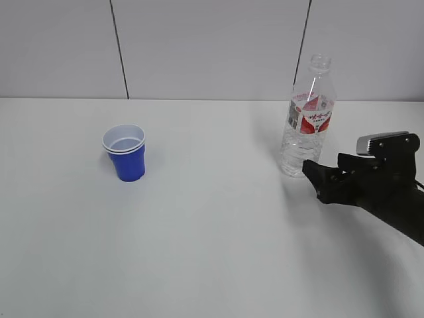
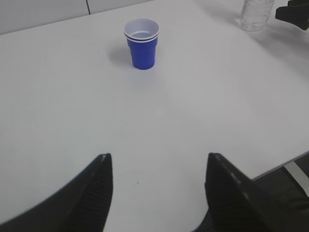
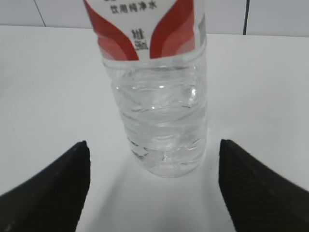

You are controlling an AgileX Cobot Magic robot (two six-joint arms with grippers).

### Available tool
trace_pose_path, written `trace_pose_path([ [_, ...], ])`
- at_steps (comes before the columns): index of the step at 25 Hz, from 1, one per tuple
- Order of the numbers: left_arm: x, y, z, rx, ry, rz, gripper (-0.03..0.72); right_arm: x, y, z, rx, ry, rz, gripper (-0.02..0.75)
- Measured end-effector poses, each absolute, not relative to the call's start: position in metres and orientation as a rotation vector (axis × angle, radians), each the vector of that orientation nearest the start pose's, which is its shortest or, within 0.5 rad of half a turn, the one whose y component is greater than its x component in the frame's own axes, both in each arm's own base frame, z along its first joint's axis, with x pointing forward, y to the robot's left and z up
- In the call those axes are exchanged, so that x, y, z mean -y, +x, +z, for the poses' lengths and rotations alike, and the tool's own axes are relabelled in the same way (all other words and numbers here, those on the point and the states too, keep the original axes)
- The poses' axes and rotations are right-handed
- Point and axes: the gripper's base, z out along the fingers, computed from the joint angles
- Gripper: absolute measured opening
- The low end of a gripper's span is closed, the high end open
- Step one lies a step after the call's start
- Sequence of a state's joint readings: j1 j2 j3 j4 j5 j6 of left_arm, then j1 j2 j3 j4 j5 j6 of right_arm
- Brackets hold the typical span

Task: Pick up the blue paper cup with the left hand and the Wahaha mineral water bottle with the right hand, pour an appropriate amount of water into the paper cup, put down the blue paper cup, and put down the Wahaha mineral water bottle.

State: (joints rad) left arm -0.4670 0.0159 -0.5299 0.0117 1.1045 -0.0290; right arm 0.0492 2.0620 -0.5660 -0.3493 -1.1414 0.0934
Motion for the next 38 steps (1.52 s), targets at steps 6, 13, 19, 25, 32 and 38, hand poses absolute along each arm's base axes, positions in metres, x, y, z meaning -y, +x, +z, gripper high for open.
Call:
trace_pose_path([
  [6,-0.004,-0.006,0.282,-2.037,0.452,-0.289,0.459,-0.045,0.285,0.12,-1.766,-0.336,0.319,0.606],
  [13,-0.004,-0.006,0.282,-2.037,0.452,-0.289,0.459,-0.047,0.259,0.177,-1.682,-0.343,0.353,0.59],
  [19,-0.004,-0.006,0.282,-2.037,0.452,-0.289,0.459,-0.043,0.233,0.217,-1.723,-0.371,0.279,0.589],
  [25,-0.004,-0.006,0.282,-2.037,0.452,-0.289,0.459,-0.032,0.2,0.25,-1.751,-0.359,0.15,0.589],
  [32,-0.004,-0.006,0.282,-2.037,0.452,-0.289,0.459,-0.023,0.158,0.283,-1.684,-0.293,0.063,0.589],
  [38,-0.004,-0.007,0.282,-2.037,0.453,-0.291,0.459,-0.019,0.122,0.304,-1.554,-0.344,-0.038,0.589],
])
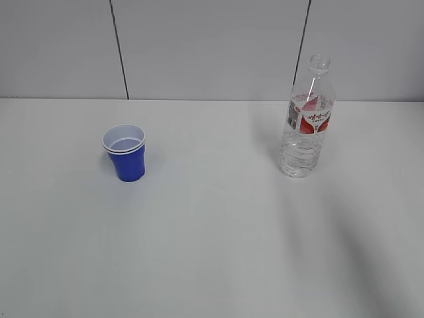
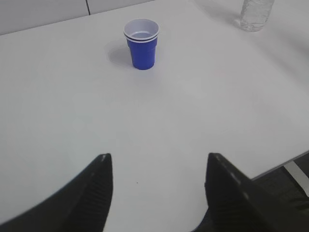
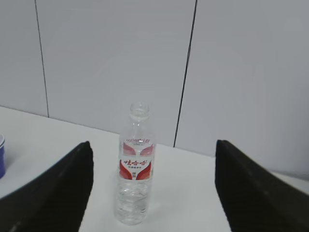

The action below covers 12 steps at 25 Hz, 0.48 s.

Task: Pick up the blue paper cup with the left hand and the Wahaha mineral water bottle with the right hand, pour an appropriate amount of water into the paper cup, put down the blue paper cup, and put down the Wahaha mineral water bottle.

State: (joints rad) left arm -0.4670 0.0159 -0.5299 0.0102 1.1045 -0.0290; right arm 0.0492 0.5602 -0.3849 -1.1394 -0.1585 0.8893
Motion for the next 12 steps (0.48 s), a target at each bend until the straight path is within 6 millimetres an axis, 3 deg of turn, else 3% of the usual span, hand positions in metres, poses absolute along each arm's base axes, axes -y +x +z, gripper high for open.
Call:
trace_pose_path([
  [5,-0.004,-0.007,0.282,-2.037,0.453,-0.291,0.459,-0.012,0.104,0.311,-1.482,-0.446,-0.268,0.589],
  [12,-0.004,-0.007,0.282,-2.037,0.453,-0.291,0.459,0.026,0.089,0.312,-1.554,-0.216,-0.677,0.589],
])
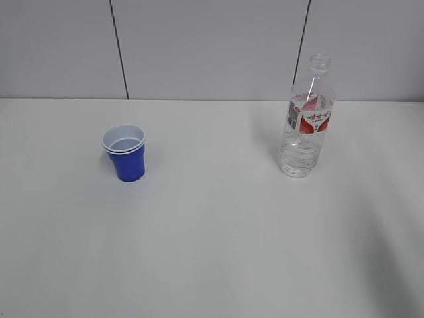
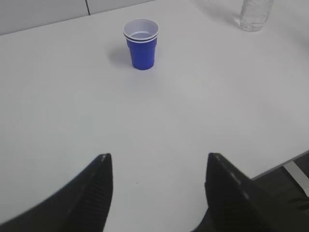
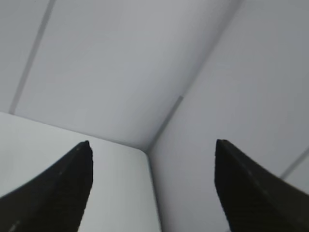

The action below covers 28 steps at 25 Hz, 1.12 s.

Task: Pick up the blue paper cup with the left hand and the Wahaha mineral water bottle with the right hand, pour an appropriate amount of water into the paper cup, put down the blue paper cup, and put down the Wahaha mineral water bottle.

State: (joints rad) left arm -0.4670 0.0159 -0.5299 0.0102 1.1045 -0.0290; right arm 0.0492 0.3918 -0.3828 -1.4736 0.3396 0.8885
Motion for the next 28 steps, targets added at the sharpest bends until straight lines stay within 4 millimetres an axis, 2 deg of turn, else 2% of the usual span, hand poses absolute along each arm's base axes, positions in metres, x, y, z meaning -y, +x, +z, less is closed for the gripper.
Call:
trace_pose_path([
  [3,-0.004,-0.007,0.282,-2.037,0.453,-0.291,0.459,0.041,0.082,0.308,-1.63,-0.143,-0.86,0.589],
  [5,-0.004,-0.007,0.282,-2.037,0.453,-0.291,0.459,0.048,0.078,0.302,-1.718,-0.037,-0.884,0.589],
  [7,-0.004,-0.007,0.282,-2.037,0.453,-0.291,0.459,0.05,0.075,0.292,-1.817,0.088,-0.788,0.589],
  [9,-0.004,-0.007,0.282,-2.037,0.453,-0.291,0.459,0.046,0.074,0.28,-1.924,0.228,-0.595,0.589],
  [12,-0.004,-0.007,0.282,-2.037,0.453,-0.291,0.459,0.038,0.073,0.279,-1.997,0.327,-0.396,0.589],
  [17,-0.004,-0.007,0.282,-2.037,0.453,-0.291,0.459,0.021,0.068,0.31,-2.023,0.194,-0.197,0.589],
  [21,-0.004,-0.007,0.282,-2.037,0.453,-0.291,0.459,0.006,0.061,0.329,-2.053,-0.031,-0.096,0.589],
  [24,-0.004,-0.007,0.282,-2.037,0.453,-0.291,0.459,-0.001,0.051,0.322,-2.165,-0.179,-0.065,0.589],
  [28,-0.004,-0.007,0.282,-2.037,0.453,-0.291,0.459,-0.002,0.031,0.312,-2.285,-0.249,-0.049,0.589],
])
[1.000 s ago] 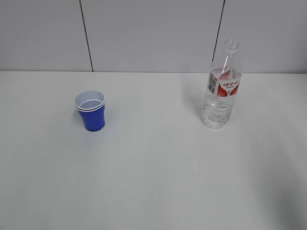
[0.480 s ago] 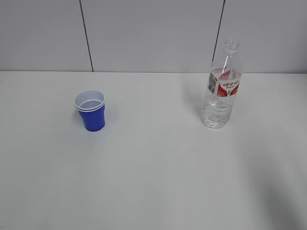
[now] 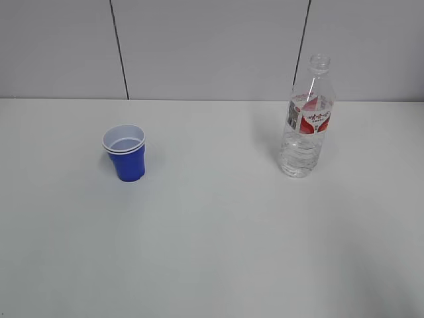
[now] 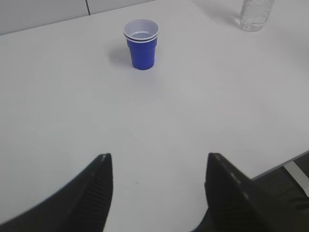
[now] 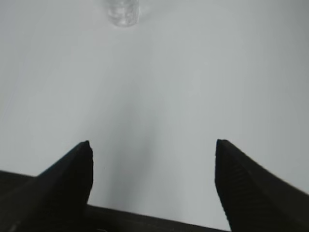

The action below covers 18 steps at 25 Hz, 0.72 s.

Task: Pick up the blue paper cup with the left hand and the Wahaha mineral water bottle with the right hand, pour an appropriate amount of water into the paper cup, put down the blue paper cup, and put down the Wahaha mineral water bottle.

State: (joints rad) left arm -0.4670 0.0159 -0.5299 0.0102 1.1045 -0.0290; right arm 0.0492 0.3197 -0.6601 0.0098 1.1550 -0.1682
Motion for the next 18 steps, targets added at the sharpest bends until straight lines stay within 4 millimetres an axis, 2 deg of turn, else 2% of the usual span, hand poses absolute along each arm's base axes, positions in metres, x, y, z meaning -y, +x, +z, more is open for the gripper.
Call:
trace_pose_path([
  [7,-0.004,-0.007,0.282,-2.037,0.453,-0.291,0.448,0.002,0.008,0.308,-2.236,-0.253,-0.106,0.588],
  [18,-0.004,-0.007,0.282,-2.037,0.453,-0.291,0.442,0.005,0.005,0.271,-2.227,-0.254,-0.153,0.588],
])
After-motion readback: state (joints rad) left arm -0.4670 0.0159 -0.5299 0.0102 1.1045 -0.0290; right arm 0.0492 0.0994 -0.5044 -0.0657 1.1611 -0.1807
